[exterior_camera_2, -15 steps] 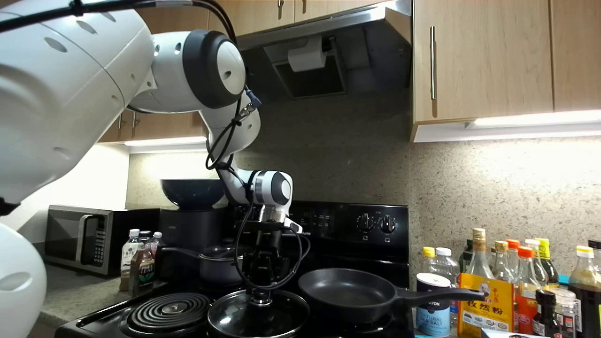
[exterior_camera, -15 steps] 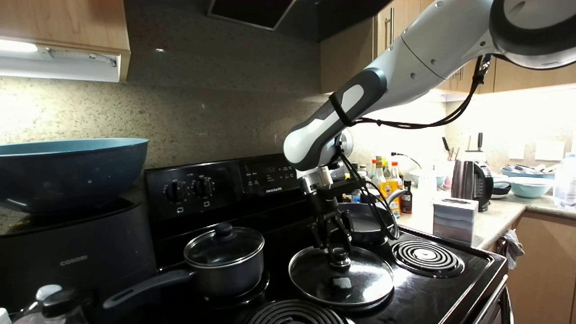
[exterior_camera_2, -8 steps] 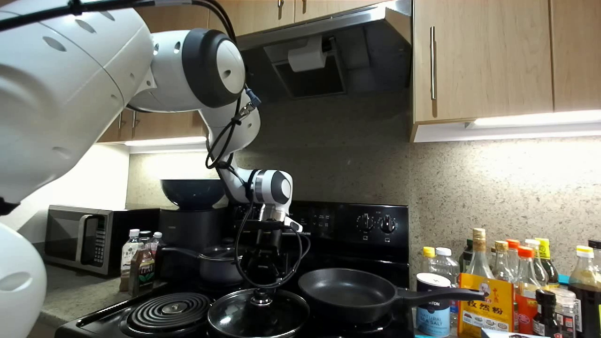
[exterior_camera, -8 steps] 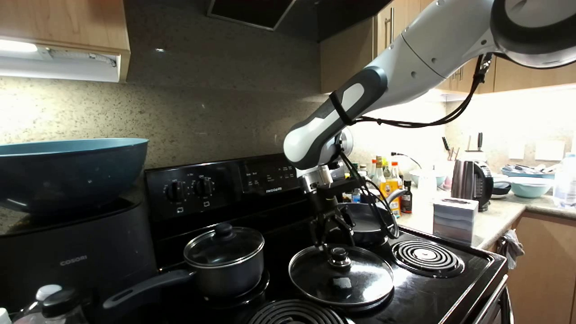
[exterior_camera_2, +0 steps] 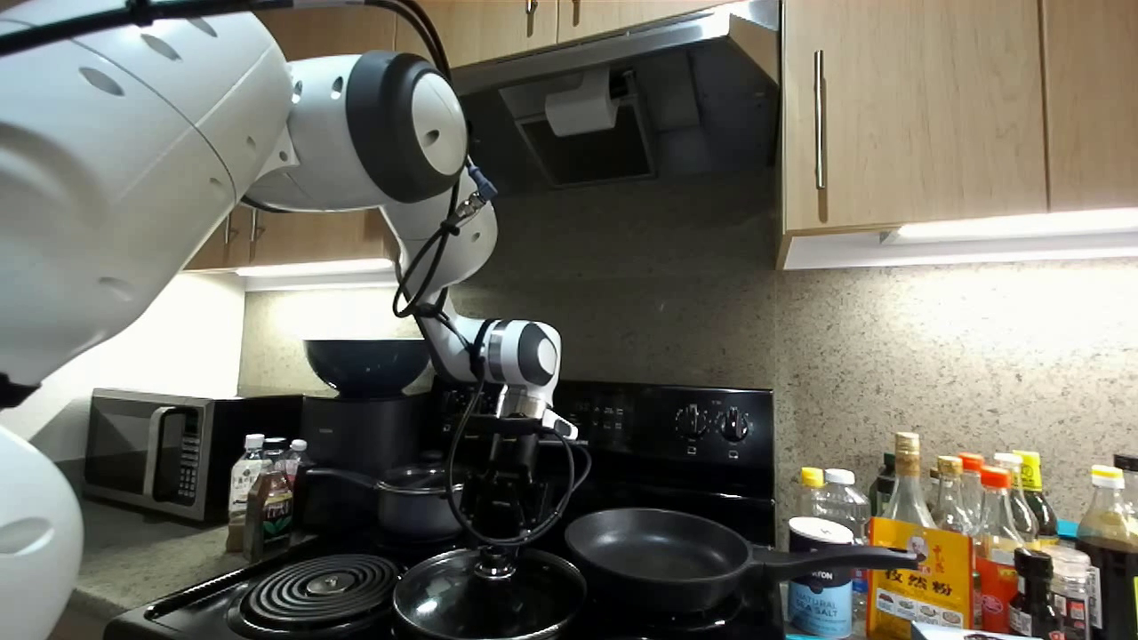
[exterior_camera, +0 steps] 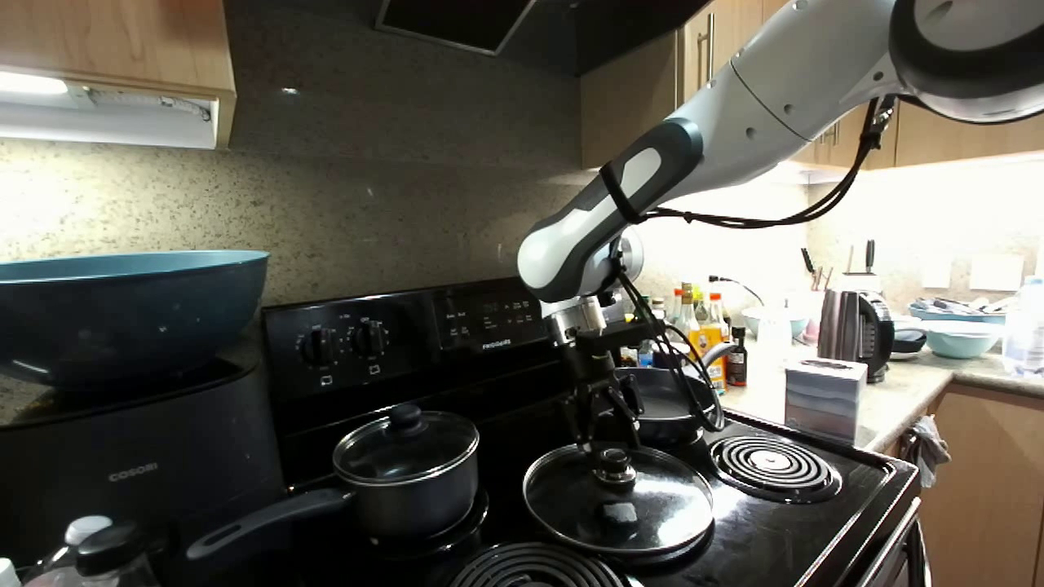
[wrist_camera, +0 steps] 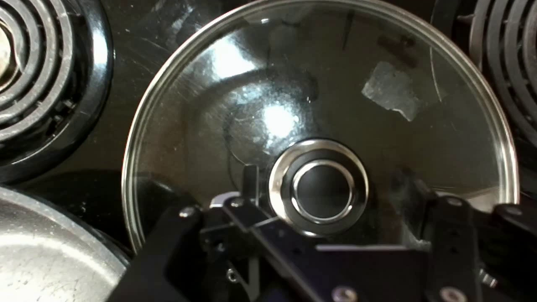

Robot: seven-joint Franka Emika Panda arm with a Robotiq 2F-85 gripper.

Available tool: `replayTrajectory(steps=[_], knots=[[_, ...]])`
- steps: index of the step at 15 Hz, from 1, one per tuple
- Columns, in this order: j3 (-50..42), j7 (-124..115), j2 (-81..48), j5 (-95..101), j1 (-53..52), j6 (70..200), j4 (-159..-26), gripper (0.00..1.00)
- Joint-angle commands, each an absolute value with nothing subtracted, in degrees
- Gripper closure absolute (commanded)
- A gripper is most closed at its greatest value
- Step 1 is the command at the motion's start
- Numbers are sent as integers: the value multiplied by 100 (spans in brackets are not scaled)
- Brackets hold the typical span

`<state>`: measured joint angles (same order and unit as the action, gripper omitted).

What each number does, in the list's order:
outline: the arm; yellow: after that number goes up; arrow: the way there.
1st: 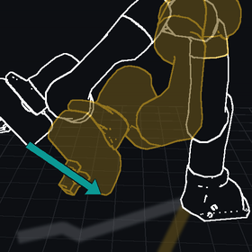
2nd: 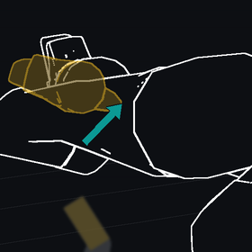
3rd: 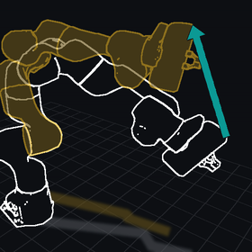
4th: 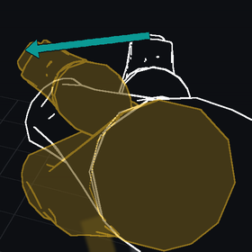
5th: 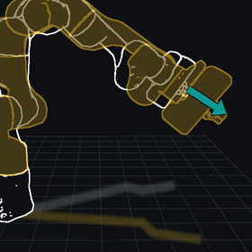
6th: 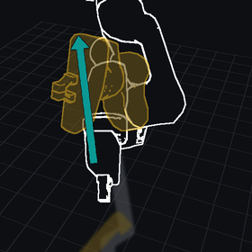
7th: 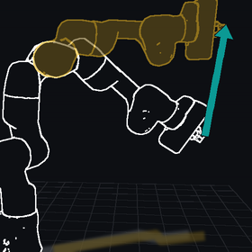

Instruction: Cover the pan with the clear lid

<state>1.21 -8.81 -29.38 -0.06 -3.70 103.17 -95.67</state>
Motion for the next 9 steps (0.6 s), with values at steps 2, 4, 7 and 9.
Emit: replayTrajectory(steps=[2,4,7,9], knots=[[148,-726,-2822,-286,-244,10200,-9592,57],[149,-711,-2835,-334,-223,10189,-9580,70],[143,-725,-2850,-322,-237,10180,-9579,76],[126,-786,-2860,-246,-281,10220,-9599,26]])
